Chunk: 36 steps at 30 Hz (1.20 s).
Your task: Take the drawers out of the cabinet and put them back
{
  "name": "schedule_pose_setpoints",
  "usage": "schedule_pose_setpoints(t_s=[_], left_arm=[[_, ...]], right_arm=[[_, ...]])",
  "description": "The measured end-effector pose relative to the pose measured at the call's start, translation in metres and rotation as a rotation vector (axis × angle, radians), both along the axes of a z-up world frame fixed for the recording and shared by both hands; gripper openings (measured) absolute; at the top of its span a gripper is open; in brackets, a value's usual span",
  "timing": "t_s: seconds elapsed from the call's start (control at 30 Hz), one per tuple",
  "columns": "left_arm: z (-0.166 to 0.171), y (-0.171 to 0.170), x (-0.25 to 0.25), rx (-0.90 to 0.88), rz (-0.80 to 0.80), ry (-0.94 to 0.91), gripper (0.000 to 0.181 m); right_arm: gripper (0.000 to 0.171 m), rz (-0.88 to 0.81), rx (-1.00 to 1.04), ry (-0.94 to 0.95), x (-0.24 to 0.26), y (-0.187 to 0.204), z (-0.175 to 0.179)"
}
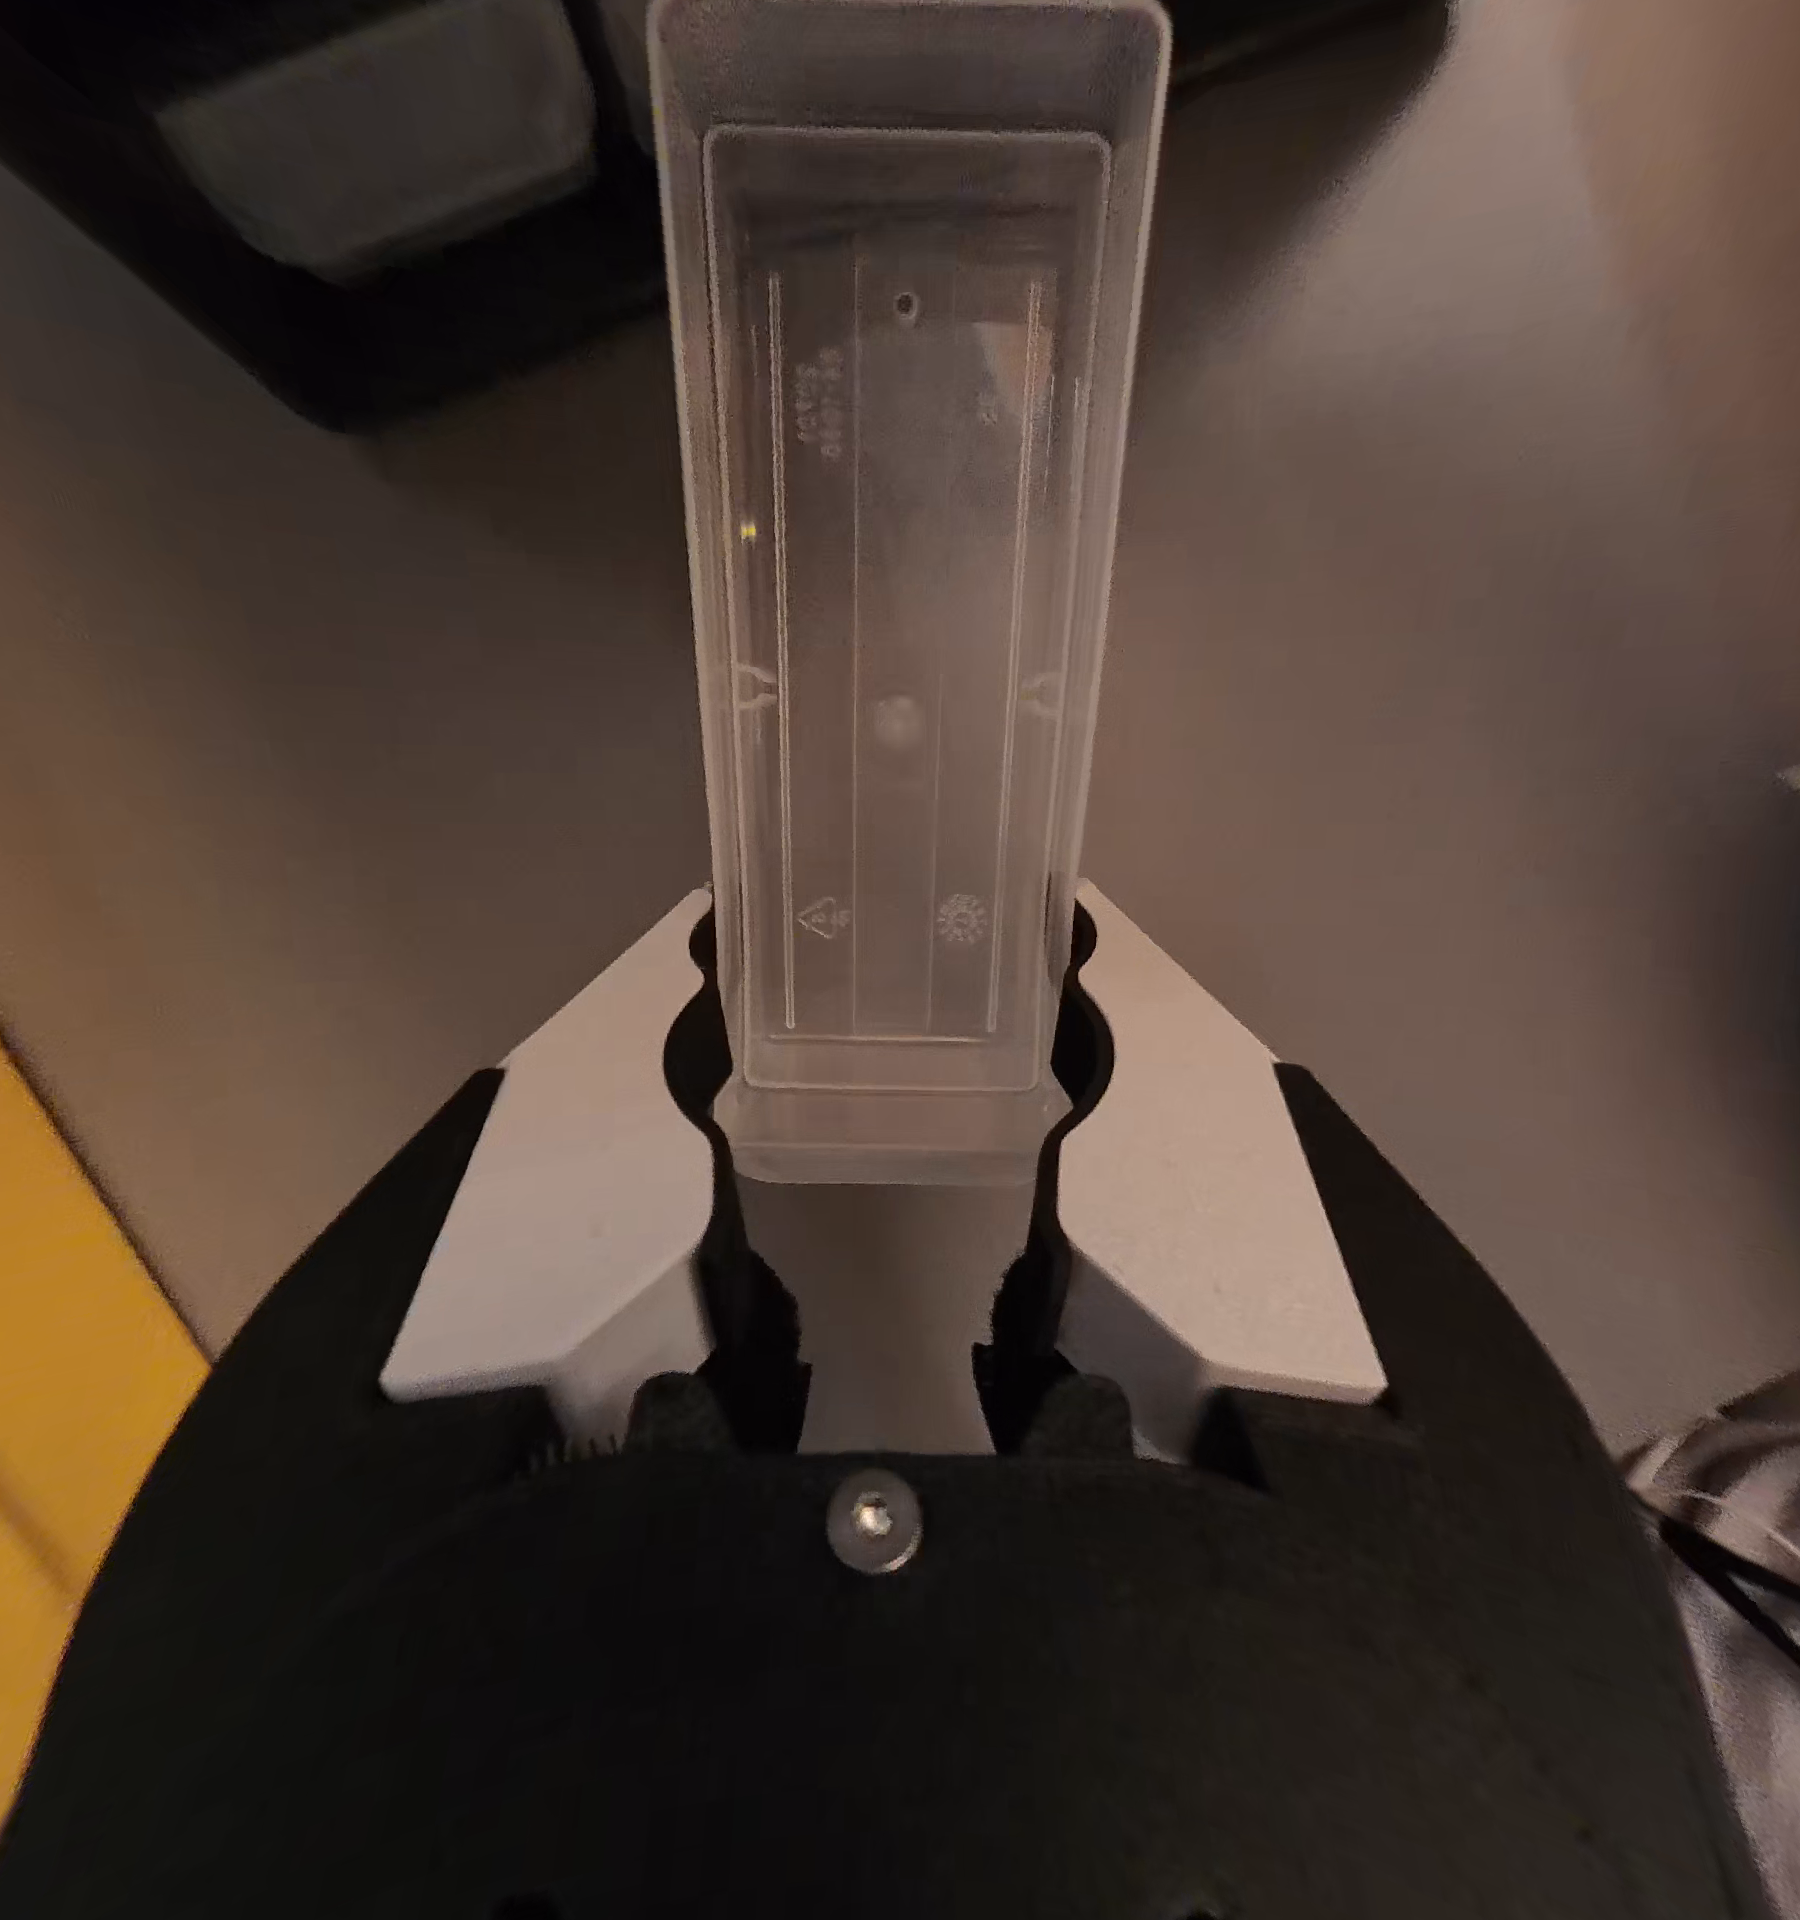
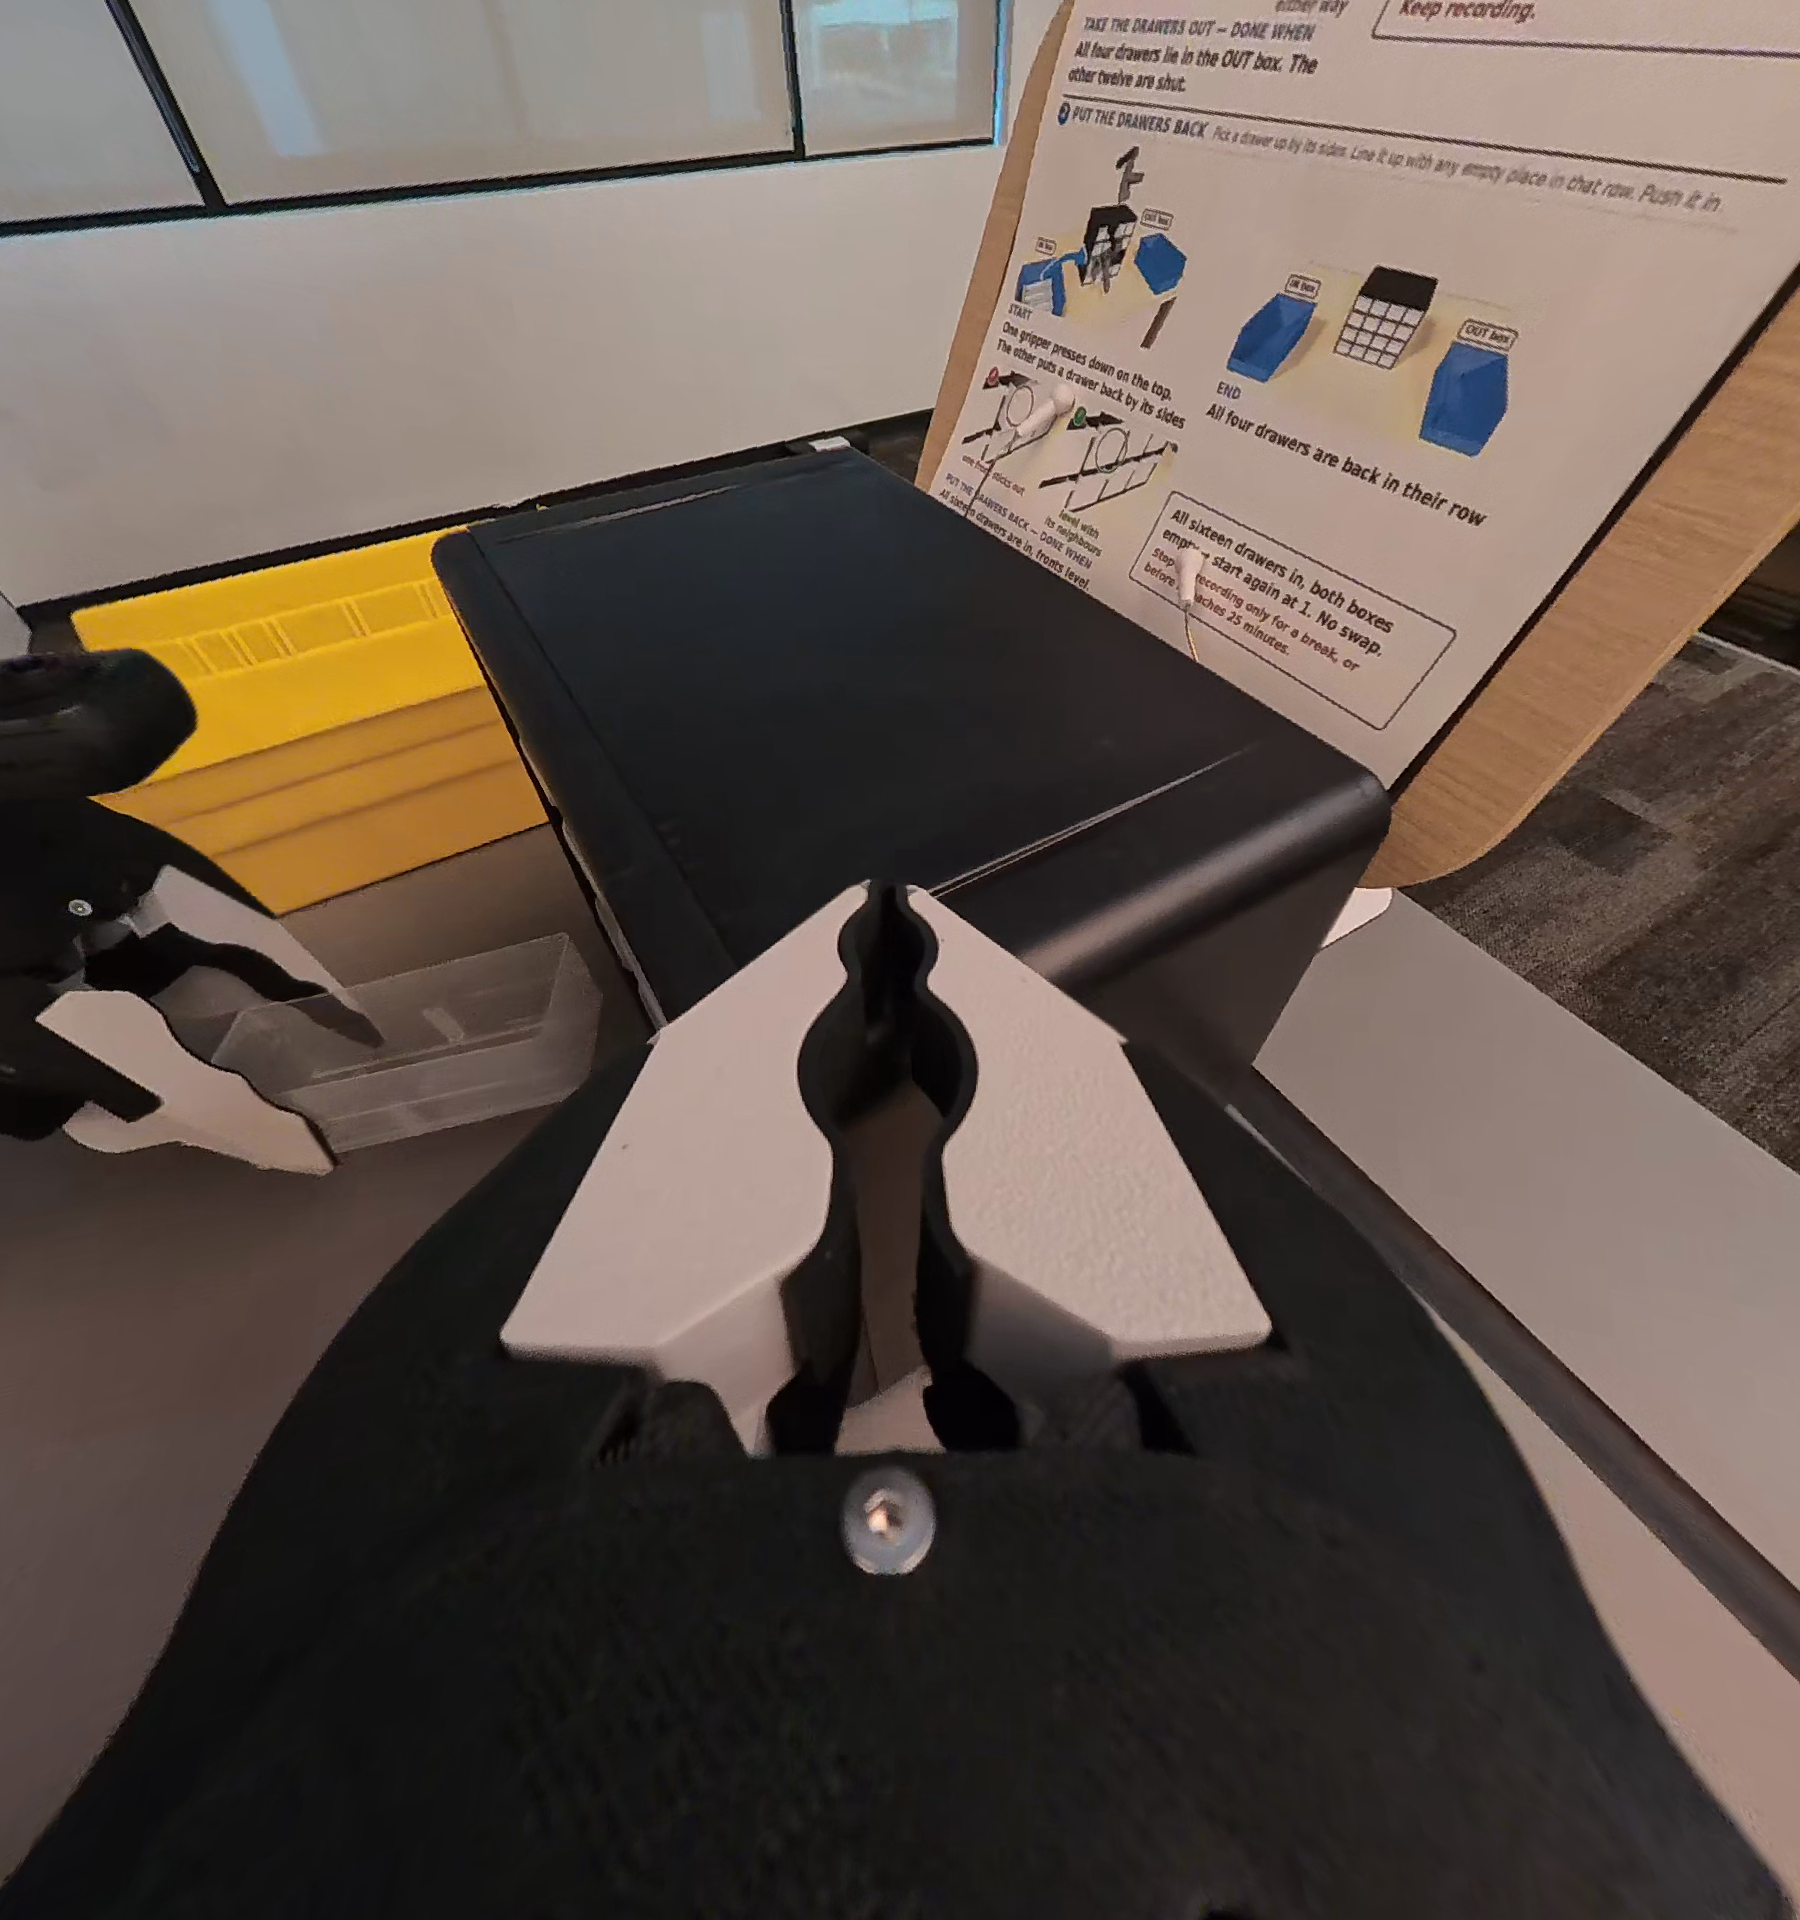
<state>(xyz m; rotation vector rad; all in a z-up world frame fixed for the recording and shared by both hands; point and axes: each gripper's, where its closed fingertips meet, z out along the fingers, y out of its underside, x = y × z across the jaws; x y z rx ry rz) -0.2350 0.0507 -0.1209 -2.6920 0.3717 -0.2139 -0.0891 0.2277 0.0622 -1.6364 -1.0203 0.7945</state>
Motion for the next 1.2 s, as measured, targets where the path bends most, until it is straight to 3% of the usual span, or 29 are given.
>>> schedule_pose_setpoints(t_s=[0.03, 0.37, 0.87, 1.2], left_arm=[[0.002, 0.004, 0.000, 0.003, 0.011, 0.012, 0.061], [0.016, 0.024, 0.012, -0.060, 0.088, 0.035, 0.061], [0.027, 0.021, 0.015, -0.289, 0.145, 0.079, 0.061], [0.047, 0.028, 0.015, -0.292, 0.173, 0.127, 0.060]], right_arm=[[0.001, -0.006, 0.006, -0.006, 0.000, 0.000, 0.000], [0.000, 0.001, 0.012, 0.004, 0.000, -0.002, 0.000], [0.000, 0.038, -0.003, 0.042, 0.001, -0.004, 0.000], [0.000, 0.055, -0.002, 0.050, 0.001, -0.006, 0.001]])
